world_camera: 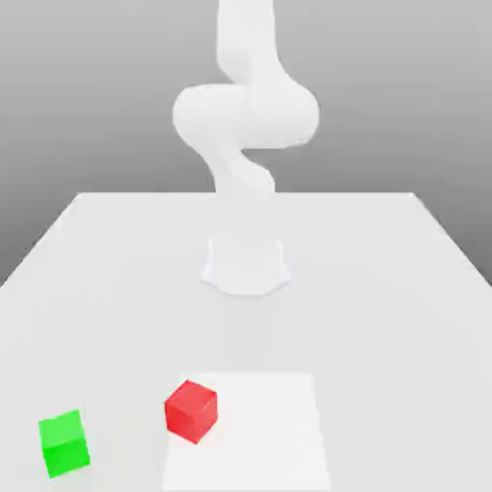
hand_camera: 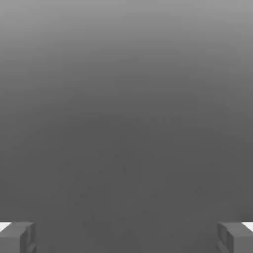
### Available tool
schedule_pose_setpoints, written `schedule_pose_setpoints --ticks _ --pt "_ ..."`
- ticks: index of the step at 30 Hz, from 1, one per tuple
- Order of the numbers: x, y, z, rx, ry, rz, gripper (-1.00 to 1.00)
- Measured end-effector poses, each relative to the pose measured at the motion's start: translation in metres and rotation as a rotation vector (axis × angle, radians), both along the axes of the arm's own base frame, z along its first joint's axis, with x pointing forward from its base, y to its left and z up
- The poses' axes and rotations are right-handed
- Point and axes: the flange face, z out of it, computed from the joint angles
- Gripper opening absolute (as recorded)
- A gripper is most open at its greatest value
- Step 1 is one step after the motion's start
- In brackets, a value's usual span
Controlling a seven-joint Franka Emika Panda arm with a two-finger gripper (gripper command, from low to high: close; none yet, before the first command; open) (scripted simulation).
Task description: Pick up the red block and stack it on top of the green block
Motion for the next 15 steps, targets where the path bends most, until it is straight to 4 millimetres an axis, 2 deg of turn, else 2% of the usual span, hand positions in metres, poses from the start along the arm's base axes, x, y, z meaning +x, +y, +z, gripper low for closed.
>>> schedule_pose_setpoints --ticks 3,7,11,15 --pt "0.036 -0.010 -0.066 0.026 0.106 -0.063 0.00" --pt "0.064 -0.026 -0.154 0.060 0.239 -0.146 0.00" --pt "0.073 -0.041 -0.244 0.095 0.370 -0.230 0.00" --pt "0.065 -0.054 -0.331 0.131 0.500 -0.316 0.00"
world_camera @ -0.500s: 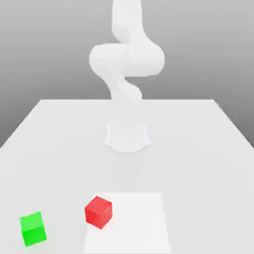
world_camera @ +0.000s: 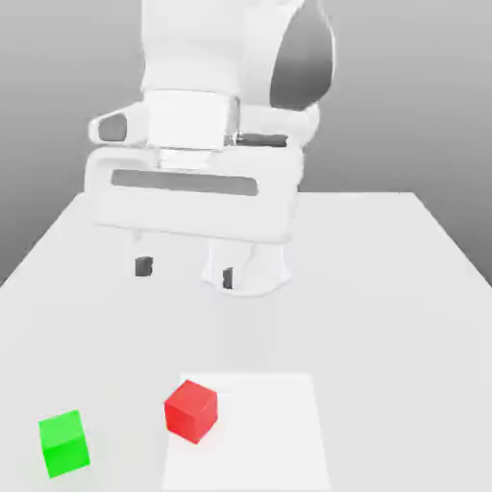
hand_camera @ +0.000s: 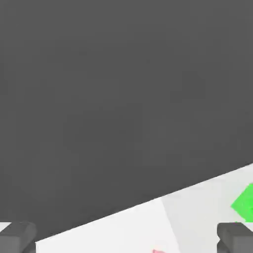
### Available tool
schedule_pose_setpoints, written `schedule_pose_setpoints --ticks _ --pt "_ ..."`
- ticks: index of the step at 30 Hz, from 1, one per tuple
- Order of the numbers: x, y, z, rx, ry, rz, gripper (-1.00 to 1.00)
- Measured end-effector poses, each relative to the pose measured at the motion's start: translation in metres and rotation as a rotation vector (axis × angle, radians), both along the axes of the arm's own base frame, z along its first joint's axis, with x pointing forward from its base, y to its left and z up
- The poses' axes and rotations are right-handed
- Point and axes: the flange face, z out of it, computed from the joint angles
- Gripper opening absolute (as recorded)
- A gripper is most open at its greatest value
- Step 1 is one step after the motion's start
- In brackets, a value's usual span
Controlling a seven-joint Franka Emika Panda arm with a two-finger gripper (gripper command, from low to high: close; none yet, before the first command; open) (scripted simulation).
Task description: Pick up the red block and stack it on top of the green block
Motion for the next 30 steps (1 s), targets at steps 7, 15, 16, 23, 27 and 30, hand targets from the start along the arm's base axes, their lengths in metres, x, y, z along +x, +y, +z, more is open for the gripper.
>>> schedule_pose_setpoints --ticks 7,15,16,23,27,30 --pt "-0.040 -0.013 -0.128 0.053 0.188 -0.129 0.00" --pt "-0.043 -0.012 -0.182 0.055 0.197 -0.133 -1.00" --pt "-0.043 -0.012 -0.182 0.055 0.196 -0.133 -1.00" --pt "-0.042 -0.012 -0.147 0.055 0.196 -0.133 -1.00" --pt "-0.032 -0.044 -0.116 0.068 0.193 -0.261 -1.00" --pt "-0.016 -0.096 -0.102 0.089 0.186 -0.470 -1.00"
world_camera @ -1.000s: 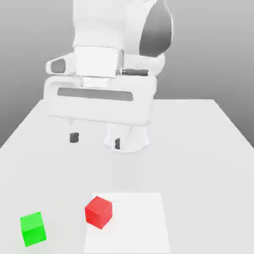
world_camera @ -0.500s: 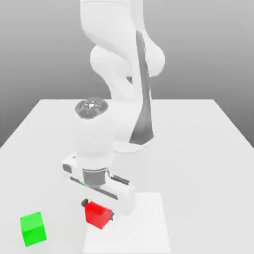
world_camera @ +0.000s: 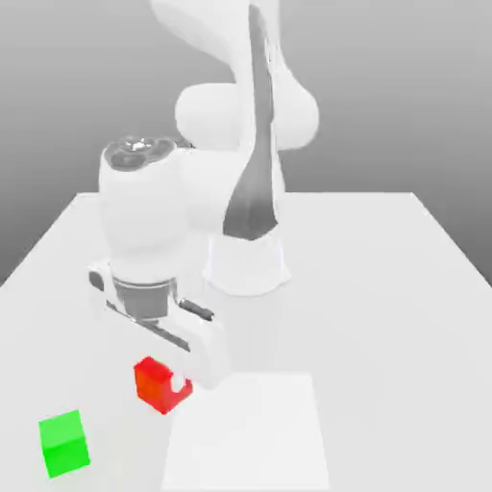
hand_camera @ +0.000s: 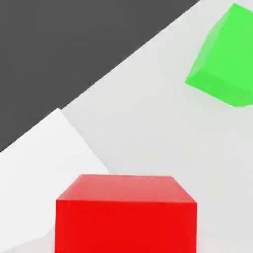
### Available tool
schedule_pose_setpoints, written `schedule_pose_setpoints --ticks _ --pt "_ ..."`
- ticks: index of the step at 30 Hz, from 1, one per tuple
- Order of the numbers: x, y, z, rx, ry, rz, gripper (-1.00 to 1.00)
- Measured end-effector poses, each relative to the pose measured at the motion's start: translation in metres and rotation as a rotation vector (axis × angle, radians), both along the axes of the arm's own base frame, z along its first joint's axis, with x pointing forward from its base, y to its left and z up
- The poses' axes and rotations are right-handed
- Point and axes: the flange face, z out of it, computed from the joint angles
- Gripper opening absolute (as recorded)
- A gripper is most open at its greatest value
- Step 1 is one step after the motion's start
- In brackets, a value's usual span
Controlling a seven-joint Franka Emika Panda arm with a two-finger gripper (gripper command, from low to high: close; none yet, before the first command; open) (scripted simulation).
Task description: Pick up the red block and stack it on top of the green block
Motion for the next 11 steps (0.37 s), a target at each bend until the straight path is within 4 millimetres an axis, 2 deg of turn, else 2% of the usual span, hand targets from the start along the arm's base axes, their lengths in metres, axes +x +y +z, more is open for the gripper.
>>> schedule_pose_setpoints --ticks 3,5,7,8,11 --pt "0.010 -0.056 0.012 0.000 0.000 -0.210 -1.00" --pt "0.011 -0.071 -0.003 0.000 0.000 -0.260 -1.00" --pt "0.012 -0.074 -0.028 0.000 0.000 -0.273 -1.00" --pt "0.011 -0.075 -0.040 0.000 0.000 -0.275 1.00" --pt "0.011 -0.075 -0.040 0.000 0.000 -0.275 1.00"
